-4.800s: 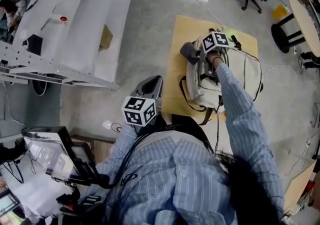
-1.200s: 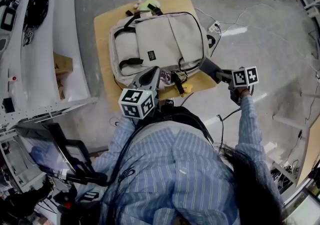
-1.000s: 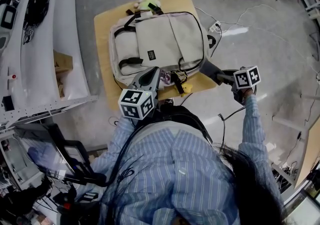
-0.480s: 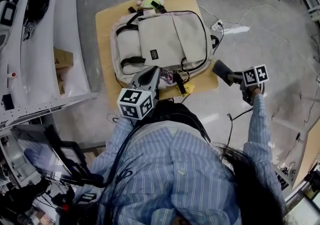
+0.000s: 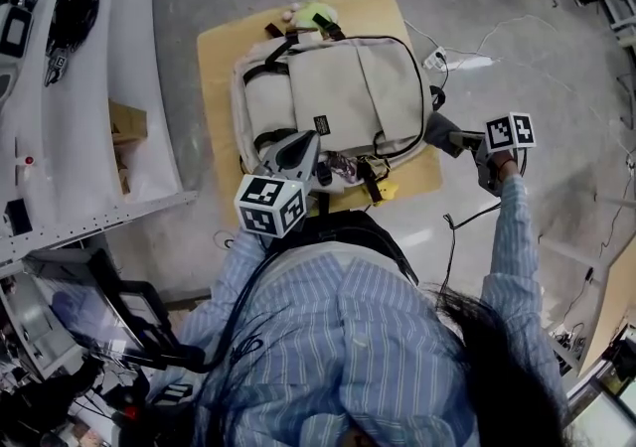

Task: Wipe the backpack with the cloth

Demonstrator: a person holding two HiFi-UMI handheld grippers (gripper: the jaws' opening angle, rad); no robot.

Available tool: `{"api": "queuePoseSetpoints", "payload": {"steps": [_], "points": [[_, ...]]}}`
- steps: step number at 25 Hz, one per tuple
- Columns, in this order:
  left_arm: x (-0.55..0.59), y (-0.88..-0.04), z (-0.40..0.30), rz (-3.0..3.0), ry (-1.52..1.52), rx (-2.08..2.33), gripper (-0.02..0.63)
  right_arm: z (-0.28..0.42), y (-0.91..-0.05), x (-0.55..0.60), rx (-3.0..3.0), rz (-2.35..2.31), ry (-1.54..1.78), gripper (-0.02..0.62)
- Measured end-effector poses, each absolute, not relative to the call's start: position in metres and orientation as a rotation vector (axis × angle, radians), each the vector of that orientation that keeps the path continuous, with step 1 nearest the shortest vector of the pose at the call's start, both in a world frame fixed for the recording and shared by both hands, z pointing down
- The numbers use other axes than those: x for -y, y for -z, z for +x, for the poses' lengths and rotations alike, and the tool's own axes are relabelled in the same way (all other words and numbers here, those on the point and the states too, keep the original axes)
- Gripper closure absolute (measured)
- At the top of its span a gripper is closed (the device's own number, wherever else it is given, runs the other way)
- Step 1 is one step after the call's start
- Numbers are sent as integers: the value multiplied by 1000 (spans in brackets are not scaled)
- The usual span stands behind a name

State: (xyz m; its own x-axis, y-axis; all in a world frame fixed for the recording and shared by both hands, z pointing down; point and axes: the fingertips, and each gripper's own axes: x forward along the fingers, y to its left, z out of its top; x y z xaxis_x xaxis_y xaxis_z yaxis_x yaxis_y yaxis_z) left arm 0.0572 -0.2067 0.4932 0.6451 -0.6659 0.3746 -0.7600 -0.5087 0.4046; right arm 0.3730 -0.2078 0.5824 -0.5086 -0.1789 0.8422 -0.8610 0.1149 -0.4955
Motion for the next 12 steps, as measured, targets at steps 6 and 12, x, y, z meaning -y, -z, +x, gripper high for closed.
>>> {"api": "queuePoseSetpoints", "payload": {"steps": [6, 12], "points": [[224, -498, 40, 2310, -203, 1111, 598, 361, -572, 260, 1786, 1065, -1423, 485], [226, -500, 30, 2305, -197, 1119, 598, 349, -570, 306, 1805, 1100, -1404, 485]]}}
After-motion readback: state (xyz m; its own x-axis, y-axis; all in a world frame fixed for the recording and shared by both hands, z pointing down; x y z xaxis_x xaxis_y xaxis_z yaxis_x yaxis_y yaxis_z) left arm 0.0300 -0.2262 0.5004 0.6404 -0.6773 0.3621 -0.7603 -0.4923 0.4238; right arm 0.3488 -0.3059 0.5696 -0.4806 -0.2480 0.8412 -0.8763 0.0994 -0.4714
